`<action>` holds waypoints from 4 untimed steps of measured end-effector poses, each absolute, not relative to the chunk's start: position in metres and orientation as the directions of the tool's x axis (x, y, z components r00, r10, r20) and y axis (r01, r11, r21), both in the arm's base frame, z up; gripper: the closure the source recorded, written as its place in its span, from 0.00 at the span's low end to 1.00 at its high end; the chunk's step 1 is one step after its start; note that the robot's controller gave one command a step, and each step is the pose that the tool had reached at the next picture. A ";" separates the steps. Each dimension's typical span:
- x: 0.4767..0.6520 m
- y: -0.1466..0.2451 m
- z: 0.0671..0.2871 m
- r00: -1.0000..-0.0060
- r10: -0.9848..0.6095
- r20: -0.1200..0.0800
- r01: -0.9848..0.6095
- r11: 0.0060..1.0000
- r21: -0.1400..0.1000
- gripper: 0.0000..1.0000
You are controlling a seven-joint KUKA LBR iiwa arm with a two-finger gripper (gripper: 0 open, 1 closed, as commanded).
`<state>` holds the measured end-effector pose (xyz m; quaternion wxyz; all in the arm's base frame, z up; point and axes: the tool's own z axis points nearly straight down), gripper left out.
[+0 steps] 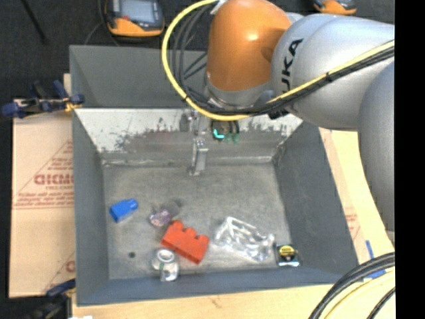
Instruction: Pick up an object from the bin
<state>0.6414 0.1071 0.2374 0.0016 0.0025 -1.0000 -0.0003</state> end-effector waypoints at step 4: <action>0.514 0.152 0.071 -0.476 -0.880 -0.005 -0.880 0.476 -0.004 1.00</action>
Offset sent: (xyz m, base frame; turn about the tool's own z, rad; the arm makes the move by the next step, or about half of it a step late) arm -0.0538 0.0203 -0.1103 -0.6424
